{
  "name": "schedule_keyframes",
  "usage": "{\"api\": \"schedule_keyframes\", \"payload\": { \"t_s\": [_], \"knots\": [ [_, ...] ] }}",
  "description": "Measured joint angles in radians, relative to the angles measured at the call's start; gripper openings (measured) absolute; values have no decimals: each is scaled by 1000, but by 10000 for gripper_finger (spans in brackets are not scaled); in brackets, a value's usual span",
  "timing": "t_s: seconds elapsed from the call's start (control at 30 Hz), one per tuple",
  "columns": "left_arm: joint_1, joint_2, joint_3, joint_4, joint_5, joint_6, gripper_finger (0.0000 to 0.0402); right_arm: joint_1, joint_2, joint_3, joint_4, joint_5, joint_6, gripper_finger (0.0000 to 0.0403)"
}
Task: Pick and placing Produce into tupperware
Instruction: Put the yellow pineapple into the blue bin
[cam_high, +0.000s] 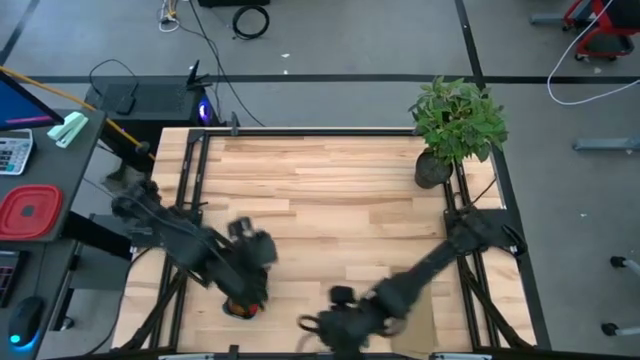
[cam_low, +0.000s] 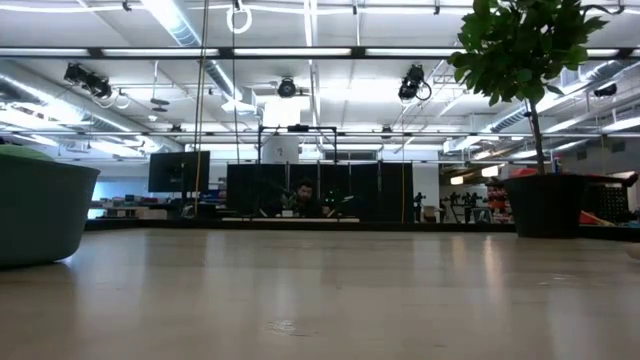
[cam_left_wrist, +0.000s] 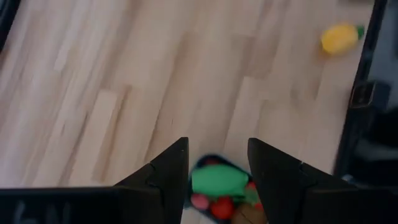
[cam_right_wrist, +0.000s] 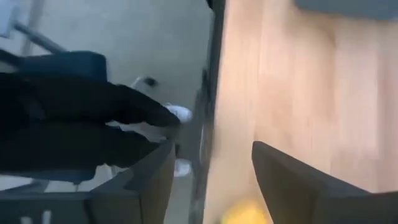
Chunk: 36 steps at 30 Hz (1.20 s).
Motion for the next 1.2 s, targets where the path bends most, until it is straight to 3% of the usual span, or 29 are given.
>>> {"api": "schedule_keyframes", "payload": {
  "t_s": [0.27,0.4,0.67,0.77,1.03,1.2],
  "knots": [
    [-11,232,0,205,7,573,172,198,-139,0,-144,335,264,220],
    [15,338,0,315,32,647,172,261,-173,0,-182,479,353,220],
    [64,456,-1,659,259,829,172,289,-211,-1,-290,646,413,220],
    [87,471,-1,755,337,885,172,277,-213,0,-310,670,413,219],
    [125,495,-1,726,345,1087,172,272,-211,-1,-366,641,412,219],
    [131,530,0,769,381,1122,172,286,-211,-1,-415,624,412,219]
  ]
}}
